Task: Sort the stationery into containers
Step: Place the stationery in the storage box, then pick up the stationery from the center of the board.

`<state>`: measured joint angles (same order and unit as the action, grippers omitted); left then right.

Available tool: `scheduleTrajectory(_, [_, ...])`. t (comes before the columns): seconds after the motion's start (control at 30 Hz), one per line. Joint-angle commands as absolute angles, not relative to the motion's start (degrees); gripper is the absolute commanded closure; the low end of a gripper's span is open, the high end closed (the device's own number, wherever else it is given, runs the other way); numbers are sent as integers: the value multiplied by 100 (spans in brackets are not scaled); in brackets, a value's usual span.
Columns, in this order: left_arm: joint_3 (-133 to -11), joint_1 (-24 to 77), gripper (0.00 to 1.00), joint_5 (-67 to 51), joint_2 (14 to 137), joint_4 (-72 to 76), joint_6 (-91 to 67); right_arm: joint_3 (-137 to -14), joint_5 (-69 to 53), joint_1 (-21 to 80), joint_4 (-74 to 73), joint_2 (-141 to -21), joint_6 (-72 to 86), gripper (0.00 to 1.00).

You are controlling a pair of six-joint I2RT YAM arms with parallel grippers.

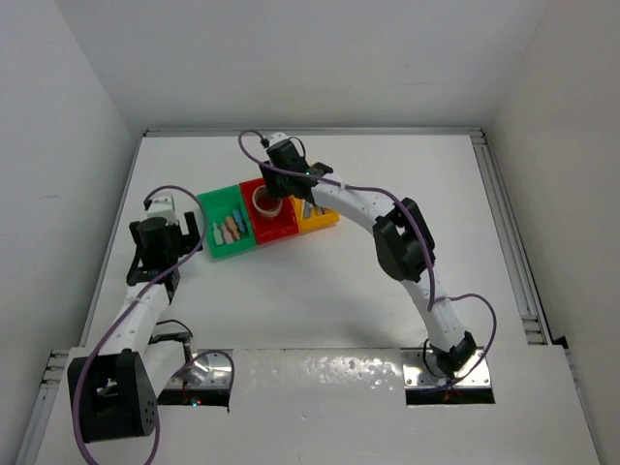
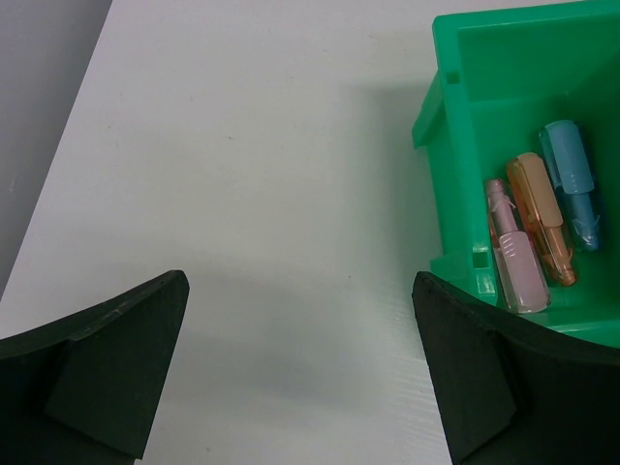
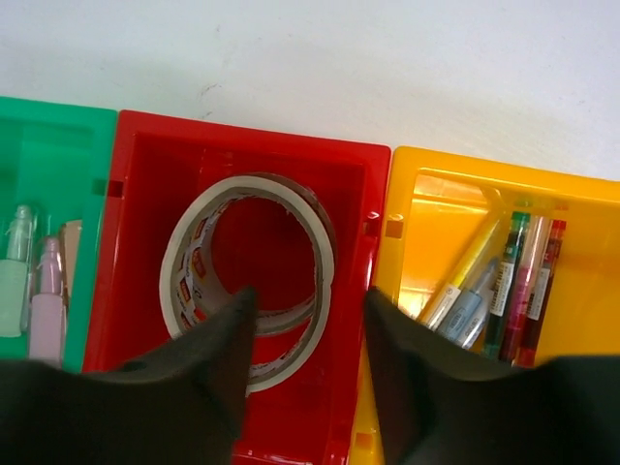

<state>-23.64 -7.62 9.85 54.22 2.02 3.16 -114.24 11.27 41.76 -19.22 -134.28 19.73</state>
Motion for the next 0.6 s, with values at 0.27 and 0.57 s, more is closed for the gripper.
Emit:
scheduleTrajectory(0.27, [-2364,-844,1,967,5273,501,325,-10126,1343,2894,-2239,-11436,3057,56])
scheduleTrajectory(0.57, [-2373,-844,1,879,5326,449,299,-9009,1310,1996,-2752,-11654,3568,53])
